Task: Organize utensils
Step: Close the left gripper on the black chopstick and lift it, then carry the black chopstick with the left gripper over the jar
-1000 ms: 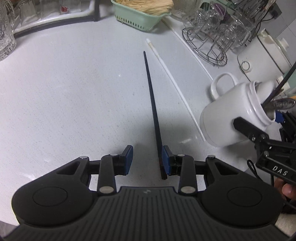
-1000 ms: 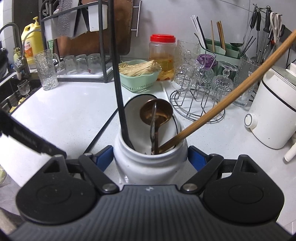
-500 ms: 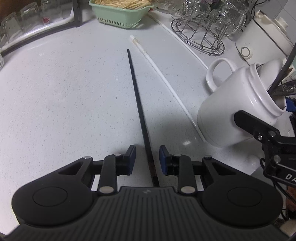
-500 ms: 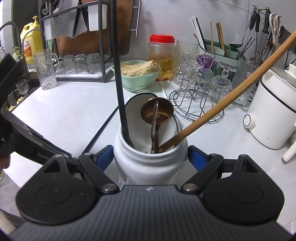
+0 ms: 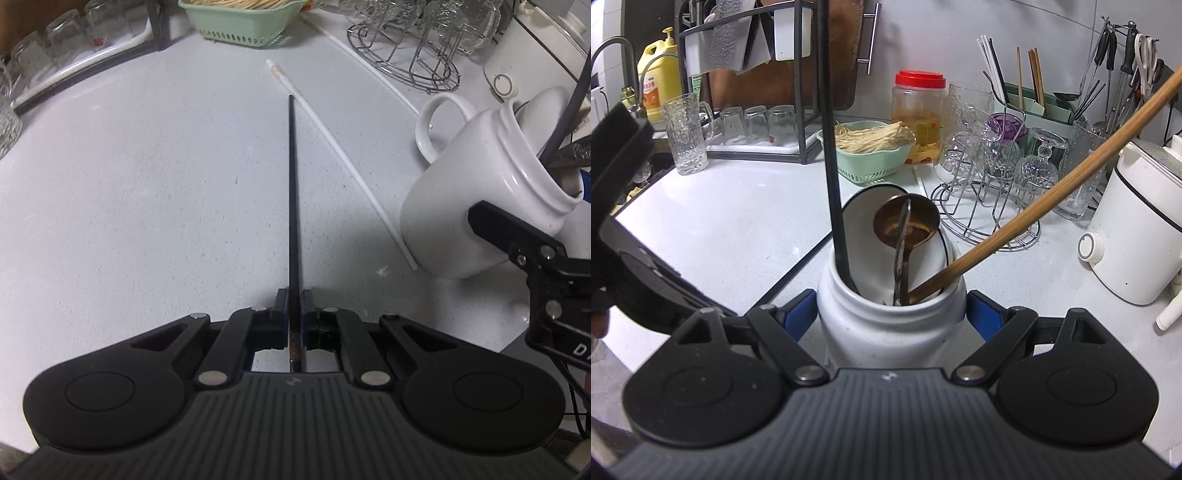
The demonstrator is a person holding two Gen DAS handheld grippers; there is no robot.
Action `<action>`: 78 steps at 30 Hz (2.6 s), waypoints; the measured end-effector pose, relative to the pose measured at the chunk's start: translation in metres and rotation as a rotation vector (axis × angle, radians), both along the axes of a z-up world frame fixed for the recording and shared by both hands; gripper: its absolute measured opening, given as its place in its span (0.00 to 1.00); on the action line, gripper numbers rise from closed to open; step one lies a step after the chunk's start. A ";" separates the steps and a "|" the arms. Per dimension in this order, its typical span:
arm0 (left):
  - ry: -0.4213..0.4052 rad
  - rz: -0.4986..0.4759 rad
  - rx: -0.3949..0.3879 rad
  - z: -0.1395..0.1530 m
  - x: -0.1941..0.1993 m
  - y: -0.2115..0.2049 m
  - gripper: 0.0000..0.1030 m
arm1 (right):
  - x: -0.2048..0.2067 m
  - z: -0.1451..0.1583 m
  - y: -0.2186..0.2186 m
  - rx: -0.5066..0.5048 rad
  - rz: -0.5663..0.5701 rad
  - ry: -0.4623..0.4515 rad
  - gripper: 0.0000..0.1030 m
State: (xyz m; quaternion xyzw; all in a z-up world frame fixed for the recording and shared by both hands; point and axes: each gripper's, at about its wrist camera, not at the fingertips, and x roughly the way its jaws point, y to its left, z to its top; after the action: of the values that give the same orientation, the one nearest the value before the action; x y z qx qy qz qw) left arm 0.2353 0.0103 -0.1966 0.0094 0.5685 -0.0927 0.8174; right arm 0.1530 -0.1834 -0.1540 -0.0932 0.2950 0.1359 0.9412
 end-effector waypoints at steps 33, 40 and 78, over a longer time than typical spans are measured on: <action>0.211 0.194 -0.209 -0.011 -0.085 0.022 0.13 | 0.005 0.000 -0.002 0.005 0.060 0.004 0.87; 0.265 0.177 -0.243 -0.013 -0.089 0.027 0.25 | 0.005 0.000 -0.002 0.003 0.059 0.002 0.87; 0.203 0.001 -0.074 0.071 -0.042 0.035 0.07 | 0.010 -0.004 0.008 0.020 0.002 -0.029 0.87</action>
State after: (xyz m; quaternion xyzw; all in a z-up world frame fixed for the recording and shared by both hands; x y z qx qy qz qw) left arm 0.1929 0.0450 -0.1261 -0.0303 0.6447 -0.1136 0.7553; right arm 0.1625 -0.1751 -0.1579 -0.0861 0.2800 0.1383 0.9461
